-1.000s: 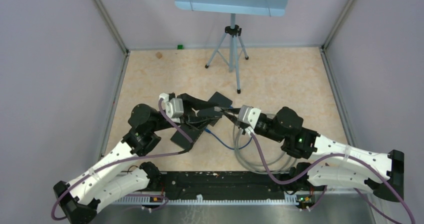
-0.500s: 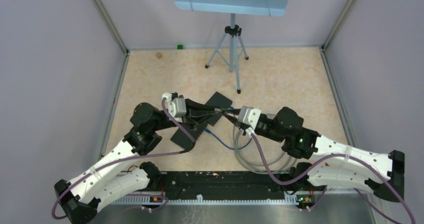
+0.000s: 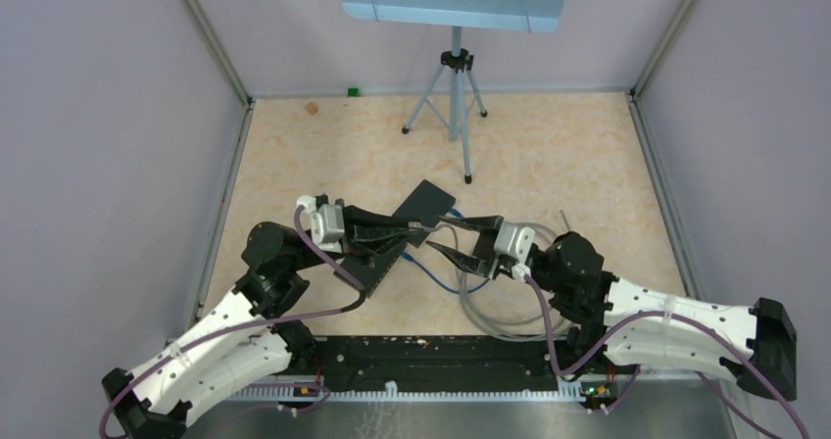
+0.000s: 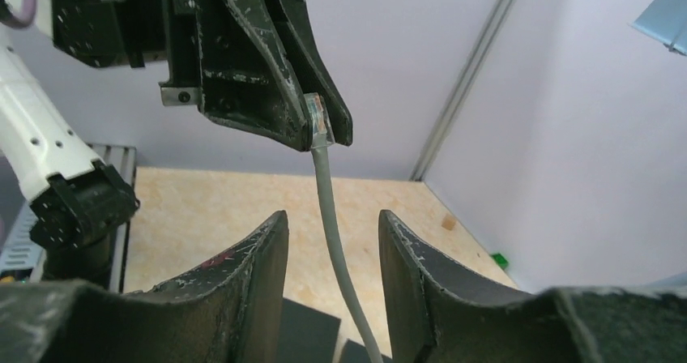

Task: Insert the plug into the switch port
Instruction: Pick up the connector from the center of the board.

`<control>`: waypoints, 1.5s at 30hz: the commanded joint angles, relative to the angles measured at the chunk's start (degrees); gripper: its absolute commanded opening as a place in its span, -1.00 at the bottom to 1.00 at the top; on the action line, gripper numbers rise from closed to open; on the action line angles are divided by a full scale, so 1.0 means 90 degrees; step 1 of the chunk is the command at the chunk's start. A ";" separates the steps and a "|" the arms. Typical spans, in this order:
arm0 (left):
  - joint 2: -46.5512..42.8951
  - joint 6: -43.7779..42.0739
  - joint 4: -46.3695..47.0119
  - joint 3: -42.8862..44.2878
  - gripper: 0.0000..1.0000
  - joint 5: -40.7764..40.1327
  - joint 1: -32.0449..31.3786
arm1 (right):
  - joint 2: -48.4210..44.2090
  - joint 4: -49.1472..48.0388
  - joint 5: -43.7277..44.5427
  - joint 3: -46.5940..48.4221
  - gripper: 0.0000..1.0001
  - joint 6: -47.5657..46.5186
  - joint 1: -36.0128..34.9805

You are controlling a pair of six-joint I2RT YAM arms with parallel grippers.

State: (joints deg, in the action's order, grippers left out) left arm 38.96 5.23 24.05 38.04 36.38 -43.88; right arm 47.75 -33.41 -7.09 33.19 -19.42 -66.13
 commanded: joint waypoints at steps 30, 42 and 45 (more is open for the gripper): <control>-0.0202 0.0518 0.0703 -0.0001 -1.00 0.0820 -0.0008 | 0.1179 -0.3427 -0.2240 -0.0183 -0.34 0.2287 0.0802; -0.0183 0.0425 0.0570 -0.0042 -1.00 0.0804 -0.0008 | 0.1165 -0.3390 -0.2191 -0.0134 -0.49 0.2429 0.0800; -0.0169 0.0420 0.0511 -0.0037 -1.00 0.0807 -0.0008 | 0.1183 -0.3338 -0.2200 -0.0092 -0.79 0.2430 0.0801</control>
State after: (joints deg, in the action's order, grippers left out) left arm 37.65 9.06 27.81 36.71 42.85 -43.88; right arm 58.30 -61.73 -25.82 29.39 1.65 -59.44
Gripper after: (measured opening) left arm 0.063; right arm 0.207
